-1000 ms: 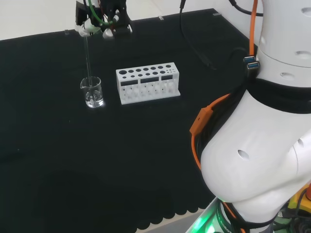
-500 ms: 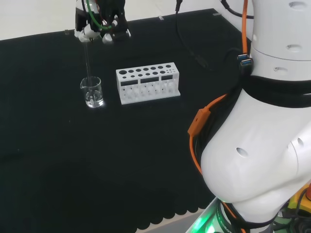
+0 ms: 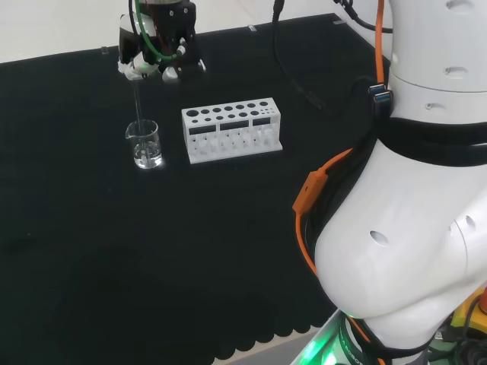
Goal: Stir in the beaker to the left of the white test tube rack with the glass rod.
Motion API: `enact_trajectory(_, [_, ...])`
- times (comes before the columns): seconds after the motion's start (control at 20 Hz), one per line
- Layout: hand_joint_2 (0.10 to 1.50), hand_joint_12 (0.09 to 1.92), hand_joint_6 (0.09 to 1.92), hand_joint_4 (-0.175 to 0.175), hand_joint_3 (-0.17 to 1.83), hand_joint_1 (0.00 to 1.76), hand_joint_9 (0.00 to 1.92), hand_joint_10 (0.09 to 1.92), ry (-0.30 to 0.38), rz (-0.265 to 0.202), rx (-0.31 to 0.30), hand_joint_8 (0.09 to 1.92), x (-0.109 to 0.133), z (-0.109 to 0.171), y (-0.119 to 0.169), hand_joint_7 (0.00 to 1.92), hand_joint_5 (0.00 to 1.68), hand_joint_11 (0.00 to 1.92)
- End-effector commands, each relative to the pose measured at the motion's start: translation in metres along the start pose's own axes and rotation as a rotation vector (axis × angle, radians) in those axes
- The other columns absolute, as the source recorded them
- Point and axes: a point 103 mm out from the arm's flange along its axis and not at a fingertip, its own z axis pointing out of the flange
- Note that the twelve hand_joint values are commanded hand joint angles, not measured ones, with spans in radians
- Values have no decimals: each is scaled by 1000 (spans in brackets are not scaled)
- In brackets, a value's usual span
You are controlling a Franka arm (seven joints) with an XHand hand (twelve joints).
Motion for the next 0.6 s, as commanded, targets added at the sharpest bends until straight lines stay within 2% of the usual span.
enact_trajectory(0.05, [1065,567,87,-175,-175,1429,1376,730,-5,2,15,772,0,9,0,1192,1327,1544])
enact_trajectory(0.6, [1066,574,87,-175,-175,1429,1371,740,44,6,29,776,-6,12,19,1189,1327,1542])
